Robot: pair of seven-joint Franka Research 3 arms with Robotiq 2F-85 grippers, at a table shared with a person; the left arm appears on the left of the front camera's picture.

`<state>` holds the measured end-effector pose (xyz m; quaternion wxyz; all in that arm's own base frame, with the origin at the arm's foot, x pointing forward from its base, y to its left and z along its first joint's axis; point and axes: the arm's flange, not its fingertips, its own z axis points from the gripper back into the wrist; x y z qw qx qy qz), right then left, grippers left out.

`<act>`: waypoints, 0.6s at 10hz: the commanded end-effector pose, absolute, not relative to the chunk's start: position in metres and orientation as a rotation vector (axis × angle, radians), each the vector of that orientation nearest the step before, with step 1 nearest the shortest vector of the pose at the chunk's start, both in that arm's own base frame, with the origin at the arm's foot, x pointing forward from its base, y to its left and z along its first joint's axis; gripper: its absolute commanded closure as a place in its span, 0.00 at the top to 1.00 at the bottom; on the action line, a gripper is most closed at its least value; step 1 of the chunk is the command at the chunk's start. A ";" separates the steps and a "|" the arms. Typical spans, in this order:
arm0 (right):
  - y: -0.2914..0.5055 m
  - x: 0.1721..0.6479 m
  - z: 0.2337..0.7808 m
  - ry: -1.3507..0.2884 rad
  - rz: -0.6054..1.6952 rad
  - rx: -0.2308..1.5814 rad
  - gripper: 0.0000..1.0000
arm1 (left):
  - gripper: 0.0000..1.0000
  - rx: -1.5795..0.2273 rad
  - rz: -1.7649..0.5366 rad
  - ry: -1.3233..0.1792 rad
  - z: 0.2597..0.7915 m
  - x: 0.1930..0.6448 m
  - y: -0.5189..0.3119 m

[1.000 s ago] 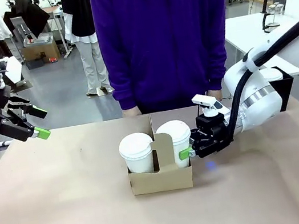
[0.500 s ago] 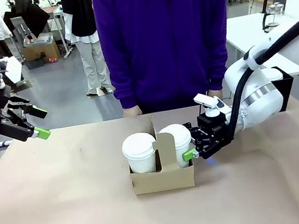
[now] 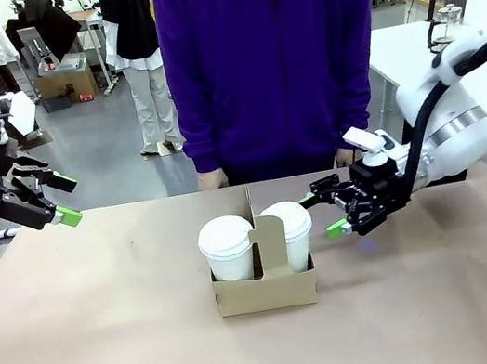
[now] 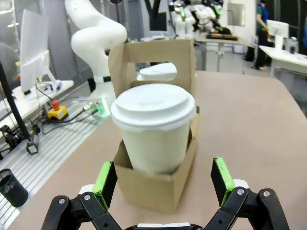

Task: Pour a drink into a cup and package it in a carrier.
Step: Insert the held 600 ml Paper Cup into the Cup Carrier.

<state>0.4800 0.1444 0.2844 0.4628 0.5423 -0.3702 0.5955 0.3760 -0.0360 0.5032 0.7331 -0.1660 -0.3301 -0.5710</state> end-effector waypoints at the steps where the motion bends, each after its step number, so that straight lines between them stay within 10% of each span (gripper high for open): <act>1: 0.100 0.463 0.313 -0.870 1.376 1.178 1.00 | 1.00 -0.378 -1.262 -0.736 0.503 0.377 -0.036; 6: -0.036 0.419 0.381 -0.637 0.859 0.841 1.00 | 1.00 -0.378 -1.262 -0.736 0.503 0.377 -0.036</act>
